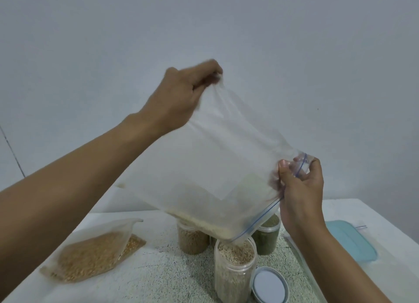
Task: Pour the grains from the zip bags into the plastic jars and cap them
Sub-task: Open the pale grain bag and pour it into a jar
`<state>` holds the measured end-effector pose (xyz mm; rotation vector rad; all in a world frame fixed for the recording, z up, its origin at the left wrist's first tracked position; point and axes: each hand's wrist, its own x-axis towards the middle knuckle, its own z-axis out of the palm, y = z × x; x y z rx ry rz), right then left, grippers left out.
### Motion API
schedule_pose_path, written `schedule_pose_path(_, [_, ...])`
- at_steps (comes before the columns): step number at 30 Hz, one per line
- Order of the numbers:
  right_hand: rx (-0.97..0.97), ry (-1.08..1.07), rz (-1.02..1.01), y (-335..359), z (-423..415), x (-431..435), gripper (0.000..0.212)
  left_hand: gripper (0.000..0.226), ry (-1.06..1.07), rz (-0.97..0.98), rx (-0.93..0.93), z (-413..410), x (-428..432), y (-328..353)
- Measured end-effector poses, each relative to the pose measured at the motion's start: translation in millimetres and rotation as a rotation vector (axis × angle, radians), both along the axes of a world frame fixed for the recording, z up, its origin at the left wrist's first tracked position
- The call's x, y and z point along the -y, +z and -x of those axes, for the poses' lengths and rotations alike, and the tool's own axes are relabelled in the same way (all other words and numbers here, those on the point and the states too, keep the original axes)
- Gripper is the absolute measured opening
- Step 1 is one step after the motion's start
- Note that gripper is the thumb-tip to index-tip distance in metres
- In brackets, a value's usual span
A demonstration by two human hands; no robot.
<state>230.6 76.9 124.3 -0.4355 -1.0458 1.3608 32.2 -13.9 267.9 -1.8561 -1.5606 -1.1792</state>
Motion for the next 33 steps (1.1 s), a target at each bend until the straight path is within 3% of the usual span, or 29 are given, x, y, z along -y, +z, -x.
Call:
schedule_pose_path(6, [0.001, -0.021, 0.018, -2, 2, 1, 0.023, 0.014, 0.001, -0.011, 0.065, 2, -3, -3])
schedule_pose_path(23, [0.024, -0.005, 0.037, 1, 6, 6, 0.021, 0.012, 0.012, -0.022, -0.026, -1, 7, -8])
schedule_pose_path(29, [0.028, -0.029, 0.042, 7, 5, 1, 0.02, 0.012, 0.022, -0.029, 0.045, -1, 12, -7])
schedule_pose_path(33, [0.023, -0.006, 0.024, 10, 2, -3, 0.022, 0.025, -0.014, 0.026, 0.257, 5, 17, 1])
